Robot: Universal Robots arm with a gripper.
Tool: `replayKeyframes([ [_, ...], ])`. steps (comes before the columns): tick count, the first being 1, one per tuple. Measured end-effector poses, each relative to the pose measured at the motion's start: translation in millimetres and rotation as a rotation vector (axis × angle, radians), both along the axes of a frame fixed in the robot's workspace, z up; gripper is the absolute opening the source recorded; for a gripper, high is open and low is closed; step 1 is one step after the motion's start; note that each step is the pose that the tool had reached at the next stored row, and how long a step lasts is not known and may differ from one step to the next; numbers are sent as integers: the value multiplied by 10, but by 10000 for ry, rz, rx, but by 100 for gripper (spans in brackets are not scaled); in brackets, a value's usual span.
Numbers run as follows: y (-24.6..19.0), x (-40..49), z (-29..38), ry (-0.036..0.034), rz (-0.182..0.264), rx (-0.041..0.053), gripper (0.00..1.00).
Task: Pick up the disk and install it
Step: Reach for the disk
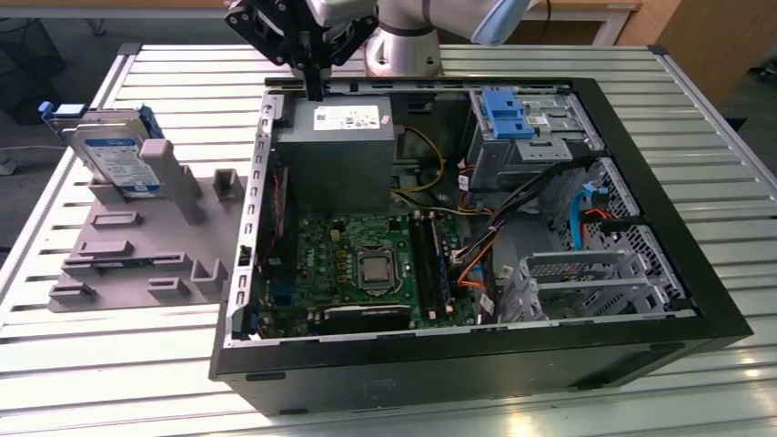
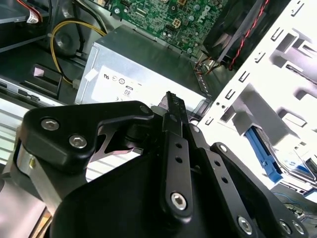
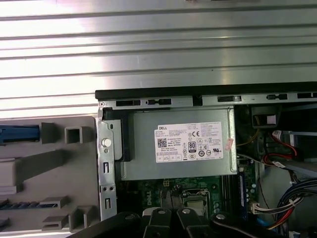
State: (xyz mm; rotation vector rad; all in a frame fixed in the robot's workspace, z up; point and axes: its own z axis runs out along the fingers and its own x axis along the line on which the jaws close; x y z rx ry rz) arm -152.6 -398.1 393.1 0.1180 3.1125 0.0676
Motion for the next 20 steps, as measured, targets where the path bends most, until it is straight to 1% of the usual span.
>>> replayKeyframes([
  [20, 2, -166, -4, -1, 0, 0, 11],
])
